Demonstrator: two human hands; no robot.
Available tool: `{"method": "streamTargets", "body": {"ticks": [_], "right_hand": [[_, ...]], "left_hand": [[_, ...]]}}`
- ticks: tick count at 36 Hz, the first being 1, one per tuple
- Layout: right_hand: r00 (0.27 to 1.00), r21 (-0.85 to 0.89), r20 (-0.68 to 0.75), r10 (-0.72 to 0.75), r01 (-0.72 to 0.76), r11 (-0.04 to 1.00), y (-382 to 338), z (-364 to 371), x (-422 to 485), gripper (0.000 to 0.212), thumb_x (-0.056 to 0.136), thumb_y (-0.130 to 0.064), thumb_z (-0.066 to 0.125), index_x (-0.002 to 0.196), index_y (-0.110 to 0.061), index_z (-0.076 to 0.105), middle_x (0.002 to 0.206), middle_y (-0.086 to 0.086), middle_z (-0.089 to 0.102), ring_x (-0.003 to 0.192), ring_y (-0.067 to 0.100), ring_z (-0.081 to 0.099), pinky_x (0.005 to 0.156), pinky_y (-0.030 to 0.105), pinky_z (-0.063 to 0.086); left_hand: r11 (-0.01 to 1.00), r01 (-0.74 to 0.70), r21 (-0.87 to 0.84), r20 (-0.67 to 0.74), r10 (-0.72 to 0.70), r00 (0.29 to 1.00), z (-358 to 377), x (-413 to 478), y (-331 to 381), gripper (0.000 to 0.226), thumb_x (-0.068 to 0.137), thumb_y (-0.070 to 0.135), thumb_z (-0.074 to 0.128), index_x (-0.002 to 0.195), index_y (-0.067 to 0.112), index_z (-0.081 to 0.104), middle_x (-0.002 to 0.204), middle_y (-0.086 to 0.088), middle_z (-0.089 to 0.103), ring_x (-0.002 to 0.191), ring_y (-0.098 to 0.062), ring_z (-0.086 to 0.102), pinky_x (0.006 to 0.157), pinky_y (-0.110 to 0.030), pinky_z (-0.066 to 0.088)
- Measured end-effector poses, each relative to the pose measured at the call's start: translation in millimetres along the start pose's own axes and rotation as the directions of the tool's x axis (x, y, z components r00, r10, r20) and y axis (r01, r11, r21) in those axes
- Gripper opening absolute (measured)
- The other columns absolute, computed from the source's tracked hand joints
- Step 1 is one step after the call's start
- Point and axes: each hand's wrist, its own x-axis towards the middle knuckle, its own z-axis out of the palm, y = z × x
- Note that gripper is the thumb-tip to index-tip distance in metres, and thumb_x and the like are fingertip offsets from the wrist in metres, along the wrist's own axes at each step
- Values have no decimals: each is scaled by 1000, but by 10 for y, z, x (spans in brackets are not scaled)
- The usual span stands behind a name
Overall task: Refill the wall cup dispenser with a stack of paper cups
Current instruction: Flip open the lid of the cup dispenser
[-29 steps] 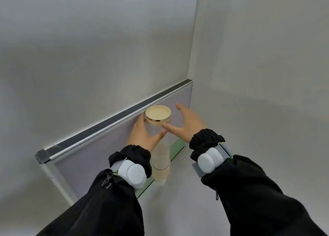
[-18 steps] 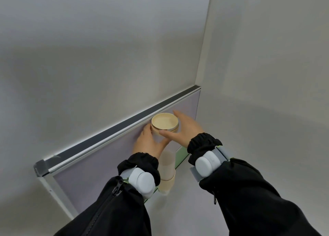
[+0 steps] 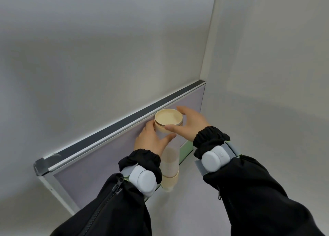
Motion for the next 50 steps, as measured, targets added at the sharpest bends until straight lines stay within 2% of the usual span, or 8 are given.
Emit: {"method": "streamTargets", "body": {"ticks": [7, 10, 12, 18, 27, 35, 40, 50], "right_hand": [[997, 130, 22, 73, -75, 989, 0, -87, 54, 69, 74, -58, 58, 129, -17, 45, 131, 5, 54, 117, 22, 51, 95, 36, 40], [994, 229, -24, 107, -99, 968, 7, -156, 126, 51, 79, -64, 44, 83, -17, 63, 78, 2, 63, 70, 17, 55, 67, 32, 44], [987, 236, -71, 145, -124, 964, 6, -168, 175, 57, 81, -66, 37, 57, -15, 46, 49, 0, 33, 48, 17, 31, 50, 30, 27], [949, 327, -79, 305, -265, 907, 102, -133, 375, 81, 81, -69, 25, 70, 2, 62, 80, 20, 69, 64, 26, 50, 63, 31, 40], [862, 451, -65, 503, -424, 786, 272, -102, 546, 71, 81, -70, 26, 45, -14, 53, 29, -5, 54, 60, 21, 54, 72, 35, 42], [850, 480, -57, 524, -437, 761, 258, -106, 533, 69, 81, -70, 28, 52, -12, 51, 28, -3, 53, 57, 19, 55, 76, 35, 45], [854, 541, 62, 517, -464, 702, 236, -125, 498, 69, 77, -74, 31, 67, -11, 58, 65, 9, 68, 68, 22, 67, 61, 30, 41], [891, 574, 63, 450, -401, 714, 312, -158, 313, 60, 83, -68, 25, 86, -20, 59, 97, 5, 62, 93, 25, 56, 89, 43, 37]], "left_hand": [[1000, -16, 20, 6, 16, 1000, -1, 11, -8, 77, 61, 55, 69, 122, 18, 42, 119, -1, 59, 108, -20, 56, 85, -31, 43], [1000, -19, 17, -7, 19, 1000, 8, -3, -3, 77, 59, 57, 70, 120, 18, 43, 118, 0, 59, 107, -19, 56, 85, -31, 43], [1000, -17, 15, -11, 17, 1000, 14, -9, 0, 76, 59, 56, 70, 120, 19, 43, 118, 0, 60, 107, -19, 56, 85, -30, 43], [1000, -22, 16, -6, 22, 1000, 1, -2, -16, 75, 60, 57, 69, 120, 20, 43, 118, 1, 59, 107, -18, 56, 82, -27, 40], [1000, -29, 7, 1, 29, 1000, 13, -17, -23, 72, 61, 54, 70, 119, 21, 43, 118, 2, 58, 108, -17, 54, 81, -26, 38], [999, -45, 2, -3, 45, 999, 17, -30, -39, 72, 62, 53, 70, 120, 21, 42, 121, 0, 57, 111, -17, 53, 84, -26, 38], [998, -57, -7, -11, 56, 998, 39, -41, -48, 73, 65, 51, 70, 124, 21, 40, 125, 1, 55, 114, -17, 51, 85, -24, 36], [996, -76, -39, 14, 77, 997, 68, -102, -84, 79, 67, 49, 68, 133, 23, 31, 135, 0, 47, 124, -17, 43, 100, -36, 39]]}}
